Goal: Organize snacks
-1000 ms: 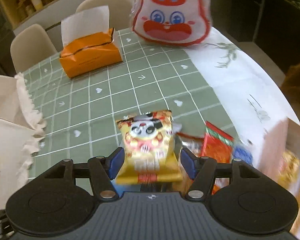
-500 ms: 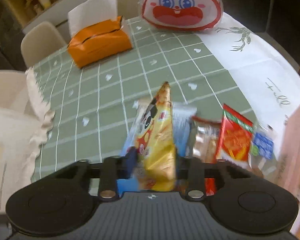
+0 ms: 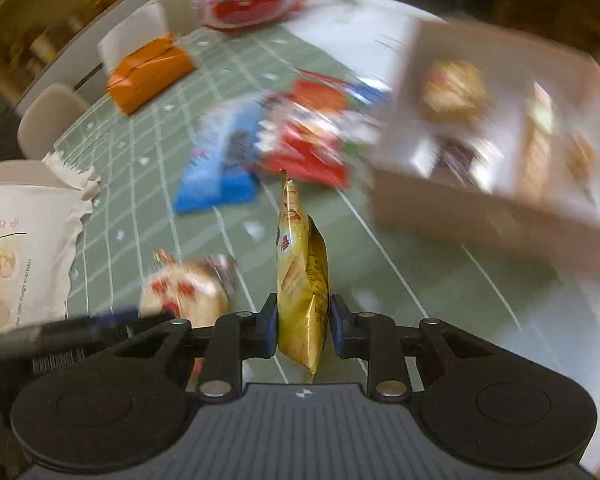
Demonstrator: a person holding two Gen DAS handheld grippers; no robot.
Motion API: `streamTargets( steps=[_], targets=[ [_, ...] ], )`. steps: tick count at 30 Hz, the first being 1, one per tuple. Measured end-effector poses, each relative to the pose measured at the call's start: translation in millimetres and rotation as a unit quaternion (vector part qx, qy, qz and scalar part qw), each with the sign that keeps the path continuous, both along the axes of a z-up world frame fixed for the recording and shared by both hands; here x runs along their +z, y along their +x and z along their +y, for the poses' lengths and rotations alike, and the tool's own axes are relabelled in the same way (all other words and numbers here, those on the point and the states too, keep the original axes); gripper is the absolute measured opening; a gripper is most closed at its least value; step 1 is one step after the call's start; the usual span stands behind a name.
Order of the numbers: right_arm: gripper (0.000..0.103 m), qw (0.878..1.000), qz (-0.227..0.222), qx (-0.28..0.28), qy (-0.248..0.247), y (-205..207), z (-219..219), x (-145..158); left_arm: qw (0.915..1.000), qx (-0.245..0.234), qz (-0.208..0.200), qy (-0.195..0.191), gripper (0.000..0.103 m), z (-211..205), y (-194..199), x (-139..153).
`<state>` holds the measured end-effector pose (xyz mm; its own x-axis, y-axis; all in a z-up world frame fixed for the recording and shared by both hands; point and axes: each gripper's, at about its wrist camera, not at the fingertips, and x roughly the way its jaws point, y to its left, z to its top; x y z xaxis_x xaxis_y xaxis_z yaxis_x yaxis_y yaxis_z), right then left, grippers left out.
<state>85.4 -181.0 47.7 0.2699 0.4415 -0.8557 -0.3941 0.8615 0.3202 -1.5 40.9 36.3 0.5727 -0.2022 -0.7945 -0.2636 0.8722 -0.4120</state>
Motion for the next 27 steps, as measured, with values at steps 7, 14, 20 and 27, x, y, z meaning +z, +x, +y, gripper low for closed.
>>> streamTargets(
  steps=[7,14,20,27],
  targets=[
    [0.052,0.995,-0.065,-0.050,-0.062,-31,-41,3,0.9995,-0.008,-0.004,0.031,0.049,-13,15,2],
    [0.054,0.995,-0.060,-0.066,-0.046,-37,-44,0,0.9964,-0.012,-0.022,0.081,0.049,-29,12,18],
    [0.058,0.992,-0.030,-0.114,-0.033,-35,-48,-10,0.9826,-0.059,-0.021,0.175,0.049,-63,16,23],
    [0.058,0.989,-0.048,-0.122,-0.069,-33,-46,1,0.9781,-0.094,-0.029,0.183,0.055,-75,19,14]
  ],
)
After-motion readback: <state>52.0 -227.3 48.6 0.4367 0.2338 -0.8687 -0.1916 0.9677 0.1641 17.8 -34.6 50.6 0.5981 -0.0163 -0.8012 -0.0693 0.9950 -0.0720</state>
